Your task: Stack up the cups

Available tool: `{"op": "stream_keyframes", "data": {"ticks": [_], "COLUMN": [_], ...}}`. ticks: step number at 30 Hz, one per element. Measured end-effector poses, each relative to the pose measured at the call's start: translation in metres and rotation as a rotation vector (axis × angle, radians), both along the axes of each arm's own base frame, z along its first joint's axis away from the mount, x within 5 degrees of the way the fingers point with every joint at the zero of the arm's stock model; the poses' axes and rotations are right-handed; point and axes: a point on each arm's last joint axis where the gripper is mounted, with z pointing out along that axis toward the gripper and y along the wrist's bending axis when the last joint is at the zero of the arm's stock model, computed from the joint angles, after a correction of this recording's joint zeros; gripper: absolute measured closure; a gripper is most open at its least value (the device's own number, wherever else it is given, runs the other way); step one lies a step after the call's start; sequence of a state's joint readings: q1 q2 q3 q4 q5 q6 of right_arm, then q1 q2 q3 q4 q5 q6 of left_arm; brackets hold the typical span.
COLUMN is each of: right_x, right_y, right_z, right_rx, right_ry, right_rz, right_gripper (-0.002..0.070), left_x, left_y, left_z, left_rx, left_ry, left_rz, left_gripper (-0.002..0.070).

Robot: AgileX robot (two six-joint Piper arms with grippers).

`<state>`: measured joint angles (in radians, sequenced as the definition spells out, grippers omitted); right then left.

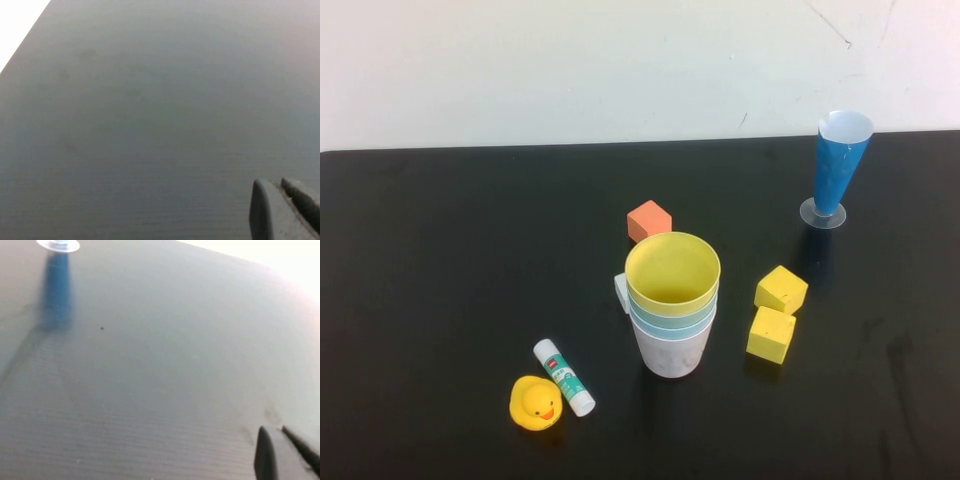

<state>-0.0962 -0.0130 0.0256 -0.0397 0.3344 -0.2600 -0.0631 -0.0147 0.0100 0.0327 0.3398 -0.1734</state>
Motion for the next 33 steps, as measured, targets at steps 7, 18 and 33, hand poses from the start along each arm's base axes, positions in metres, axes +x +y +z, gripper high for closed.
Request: {"op": "stream_keyframes", "data": {"ticks": [7,18,33], "right_x": [0.0002,0.0001,0.0000], "right_y": [0.0017,0.0012,0.0008], "right_z": [0.0000,0.0000,-0.0003], "right_rx": [0.010,-0.005,-0.017], "right_ry": [-0.001,0.001,0.005], "right_rz": [0.017,0.015,0.015], "right_gripper": [0.0678,0.0678,0.0678], "left_x": [0.0000,0.0000,0.0000], "left_y": [0.0000,0.0000,0.0000], "left_z": [0.0000,0.0000,0.0000], "left_rx": [0.000,0.000,0.000], "left_ry": [0.000,0.000,0.000], "left_rz": [0.000,0.000,0.000], "left_gripper": [0.0674,0.0674,0.0674]}}
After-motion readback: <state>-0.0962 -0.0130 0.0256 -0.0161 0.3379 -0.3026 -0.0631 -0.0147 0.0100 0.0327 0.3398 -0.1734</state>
